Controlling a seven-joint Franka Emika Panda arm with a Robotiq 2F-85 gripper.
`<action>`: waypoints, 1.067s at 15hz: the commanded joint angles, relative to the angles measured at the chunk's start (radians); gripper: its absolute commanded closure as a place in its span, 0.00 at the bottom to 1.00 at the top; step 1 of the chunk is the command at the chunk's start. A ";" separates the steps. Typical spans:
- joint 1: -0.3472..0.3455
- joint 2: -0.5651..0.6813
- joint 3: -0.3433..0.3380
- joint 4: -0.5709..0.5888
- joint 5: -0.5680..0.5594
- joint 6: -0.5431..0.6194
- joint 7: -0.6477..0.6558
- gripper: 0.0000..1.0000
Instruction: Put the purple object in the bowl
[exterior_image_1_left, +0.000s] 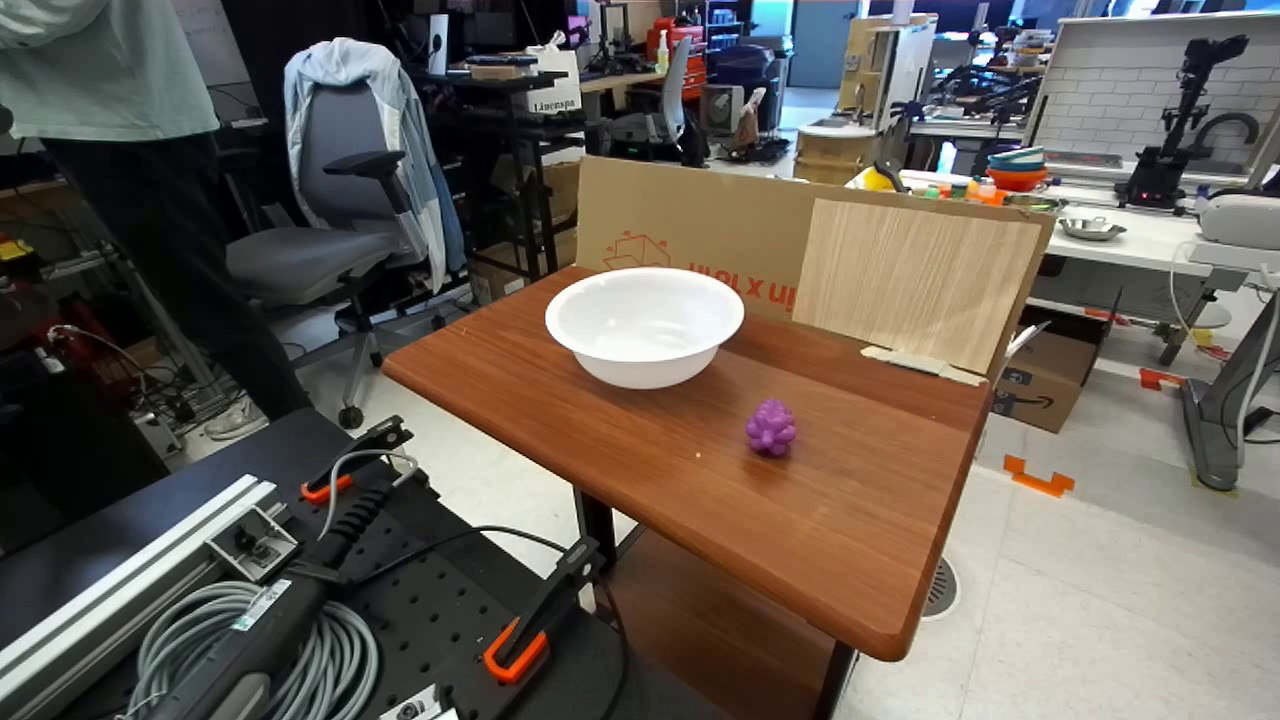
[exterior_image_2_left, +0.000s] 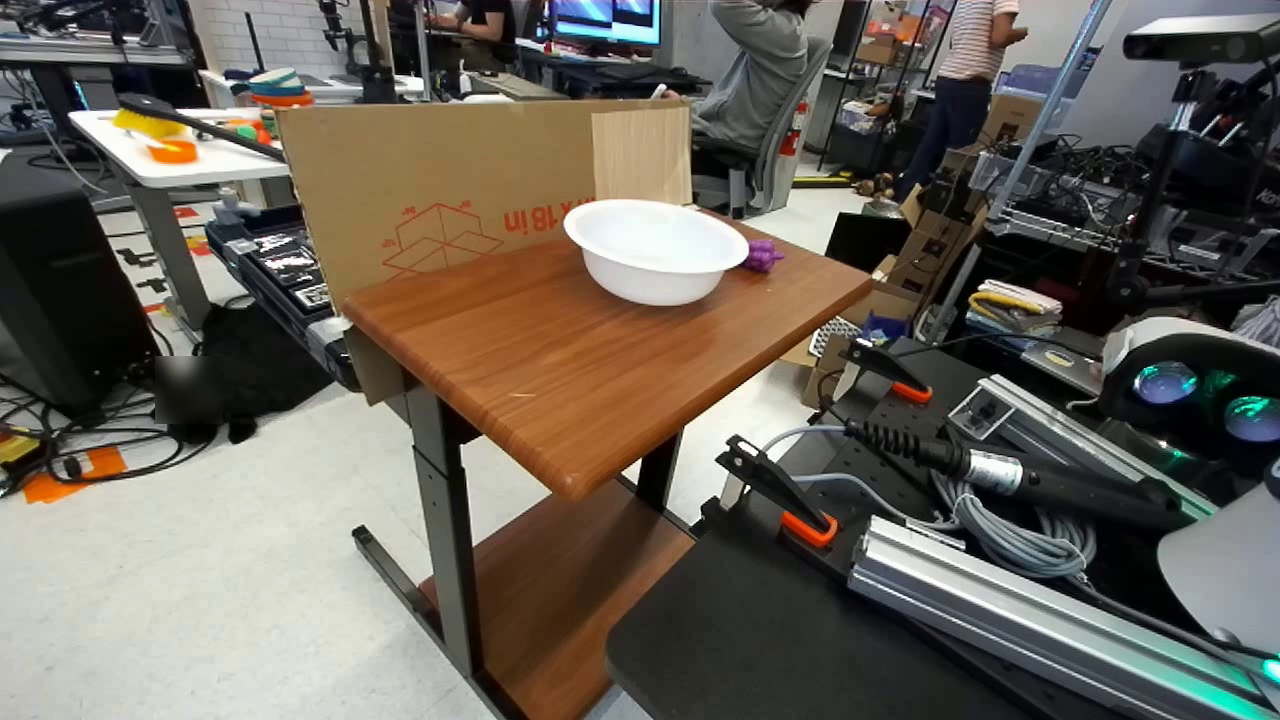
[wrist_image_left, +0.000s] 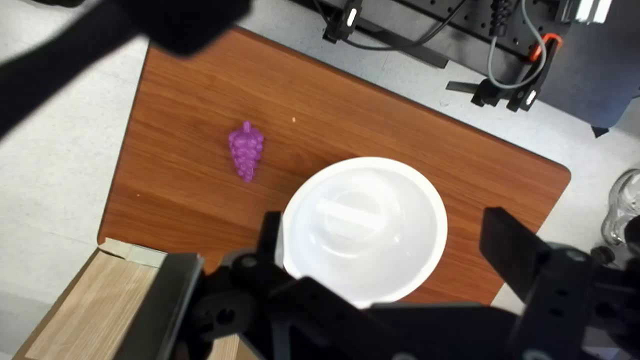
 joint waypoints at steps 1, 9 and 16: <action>-0.032 0.105 0.015 0.012 0.071 0.147 0.012 0.00; -0.179 0.460 0.018 0.172 0.087 0.246 0.104 0.00; -0.224 0.698 0.074 0.398 0.056 0.187 0.247 0.00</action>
